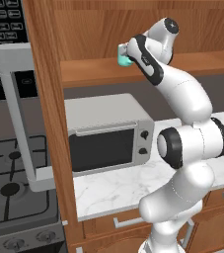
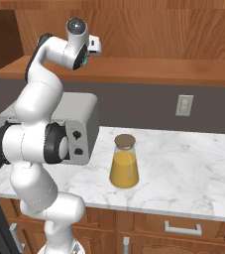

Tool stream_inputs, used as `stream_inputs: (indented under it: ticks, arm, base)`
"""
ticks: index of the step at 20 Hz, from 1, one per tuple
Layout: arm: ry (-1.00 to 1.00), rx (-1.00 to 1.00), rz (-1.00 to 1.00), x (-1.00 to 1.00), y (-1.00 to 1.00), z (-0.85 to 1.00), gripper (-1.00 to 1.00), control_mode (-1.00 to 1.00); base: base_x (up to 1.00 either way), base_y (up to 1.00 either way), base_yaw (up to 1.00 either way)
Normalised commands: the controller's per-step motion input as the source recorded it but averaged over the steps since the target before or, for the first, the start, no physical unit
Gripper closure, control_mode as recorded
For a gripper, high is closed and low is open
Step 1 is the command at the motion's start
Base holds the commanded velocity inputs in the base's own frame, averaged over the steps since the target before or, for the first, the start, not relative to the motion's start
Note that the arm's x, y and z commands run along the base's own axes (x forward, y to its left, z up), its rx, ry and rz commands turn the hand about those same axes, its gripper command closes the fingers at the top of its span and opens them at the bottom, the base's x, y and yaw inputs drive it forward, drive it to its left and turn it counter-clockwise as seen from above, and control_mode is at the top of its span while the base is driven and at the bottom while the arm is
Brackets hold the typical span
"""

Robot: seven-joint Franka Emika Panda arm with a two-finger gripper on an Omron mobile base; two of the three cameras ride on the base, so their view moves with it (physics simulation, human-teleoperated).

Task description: There is a tray on the dining counter. Grab the cup, mug, and pitcher and place them on the tray. The pitcher may be placed next to the tray if it cannot fit the tray.

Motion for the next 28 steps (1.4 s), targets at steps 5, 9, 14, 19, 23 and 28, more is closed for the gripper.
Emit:
stream_inputs:
  ticks: [5, 9, 14, 19, 23, 28]
  arm:
    - [0.0, 0.0, 0.0, 0.0, 0.0, 0.0, 1.0, -1.0]
    - [0.0, 0.0, 0.0, 0.0, 0.0, 0.0, 1.0, -1.0]
    - [0.0, 0.0, 0.0, 0.0, 0.0, 0.0, 1.0, -1.0]
    - [0.0, 0.0, 0.0, 0.0, -0.03, 0.0, 1.0, -1.0]
    - [0.0, 0.0, 0.0, 0.0, -0.1, 0.14, 1.0, -1.0]
    - [0.0, 0.0, 0.0, -0.05, -0.12, 0.06, 1.0, -1.0]
  base:
    - [0.0, 0.0, 0.0]
    - [0.0, 0.0, 0.0]
    - [0.0, 0.0, 0.0]
    - [0.0, 0.0, 0.0]
    - [0.0, 0.0, 0.0]
    - [0.0, 0.0, 0.0]
